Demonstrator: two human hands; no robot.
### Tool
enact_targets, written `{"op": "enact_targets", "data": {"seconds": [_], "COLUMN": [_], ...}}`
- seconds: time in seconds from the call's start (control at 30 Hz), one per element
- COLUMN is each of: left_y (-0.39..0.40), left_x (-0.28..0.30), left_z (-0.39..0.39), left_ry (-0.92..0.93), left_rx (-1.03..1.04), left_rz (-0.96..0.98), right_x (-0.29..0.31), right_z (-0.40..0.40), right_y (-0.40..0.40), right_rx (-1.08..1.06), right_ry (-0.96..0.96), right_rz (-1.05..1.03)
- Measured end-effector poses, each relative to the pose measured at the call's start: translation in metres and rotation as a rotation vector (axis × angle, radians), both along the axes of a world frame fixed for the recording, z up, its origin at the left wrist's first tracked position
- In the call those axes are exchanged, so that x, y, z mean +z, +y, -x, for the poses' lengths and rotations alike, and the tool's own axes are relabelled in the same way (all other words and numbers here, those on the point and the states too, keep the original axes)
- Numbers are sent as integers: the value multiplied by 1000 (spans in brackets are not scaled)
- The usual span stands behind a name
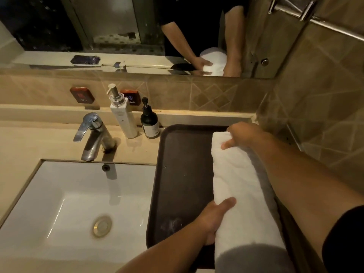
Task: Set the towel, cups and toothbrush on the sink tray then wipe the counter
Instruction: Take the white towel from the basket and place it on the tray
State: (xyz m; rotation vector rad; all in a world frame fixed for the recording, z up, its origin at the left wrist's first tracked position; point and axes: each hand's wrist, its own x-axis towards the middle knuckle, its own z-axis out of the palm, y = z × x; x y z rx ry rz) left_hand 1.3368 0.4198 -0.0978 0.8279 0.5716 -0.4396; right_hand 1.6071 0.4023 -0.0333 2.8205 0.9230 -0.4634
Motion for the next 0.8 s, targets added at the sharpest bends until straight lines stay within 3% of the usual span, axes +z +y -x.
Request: {"op": "enact_targets", "data": {"seconds": [0.2,0.53,0.67,0.73,0.8], "left_y": [-4,-8,-9,-10,-12], "left_x": [-10,-15,-7,3,13], "left_z": [-1,8,9,15,24], "left_ry": [-44,-10,-18,-29,-119], "left_rx": [92,123,69,49,-29], "left_rz": [-82,-603,-723,-836,-1107], "right_x": [-30,-42,-43,-41,-37], "right_z": [-1,1,16,28,43], "right_y": [2,-2,-11,-16,-22], "right_rx": [55,176,131,87,18], "right_ry": [-33,-168,-364,-441,-465], "right_rz": [-2,-19,-59,-118,-221]}}
